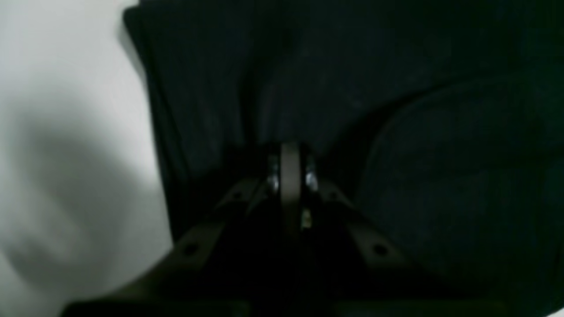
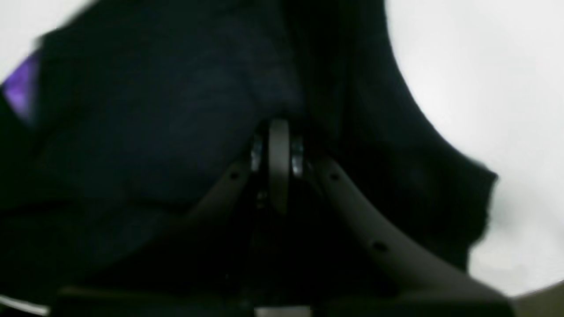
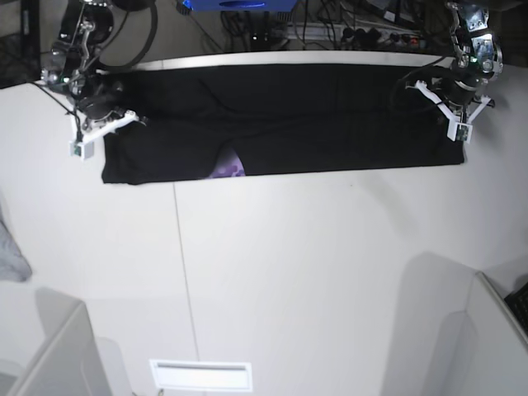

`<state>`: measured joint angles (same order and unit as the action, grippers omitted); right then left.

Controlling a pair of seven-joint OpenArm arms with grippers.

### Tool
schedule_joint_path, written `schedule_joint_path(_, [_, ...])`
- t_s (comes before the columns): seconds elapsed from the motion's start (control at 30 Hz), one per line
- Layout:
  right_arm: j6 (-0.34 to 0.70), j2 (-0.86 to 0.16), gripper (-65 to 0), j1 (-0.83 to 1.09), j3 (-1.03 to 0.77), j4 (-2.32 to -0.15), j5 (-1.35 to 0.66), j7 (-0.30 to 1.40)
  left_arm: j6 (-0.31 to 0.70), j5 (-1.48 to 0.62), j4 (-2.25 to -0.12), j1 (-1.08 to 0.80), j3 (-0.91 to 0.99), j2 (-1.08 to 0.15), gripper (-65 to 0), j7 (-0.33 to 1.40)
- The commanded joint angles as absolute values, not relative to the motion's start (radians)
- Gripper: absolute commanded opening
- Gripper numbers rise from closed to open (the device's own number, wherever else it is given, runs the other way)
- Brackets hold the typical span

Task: Fold the T-shirt properly
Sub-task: 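Release the hem and adjust the folded edges with both grippers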

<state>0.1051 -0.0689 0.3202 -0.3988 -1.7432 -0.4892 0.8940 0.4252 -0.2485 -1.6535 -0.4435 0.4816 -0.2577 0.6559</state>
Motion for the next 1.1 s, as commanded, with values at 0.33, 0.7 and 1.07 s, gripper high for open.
schedule_joint_path(0.33, [0.108, -0.108, -65.0, 0.173, -0.400, -1.603, -0.490, 0.822, 0.418, -0.242, -1.552, -0.252, 0.493, -0.266, -65.0, 0.673])
schedule_joint_path(0.7, [0.110, -0.101, -65.0, 0.193, -0.400, -1.956, -0.493, 0.894, 0.420, -0.407, -1.876, -0.252, 0.704, -0.259, -65.0, 0.851])
schedule_joint_path(1.07, [0.113, -0.073, -65.0, 0.232, -0.398, -1.974, -0.495, 0.920, 0.421, -0.638, -1.733, -0.338, 0.828, -0.305, -39.2, 0.849])
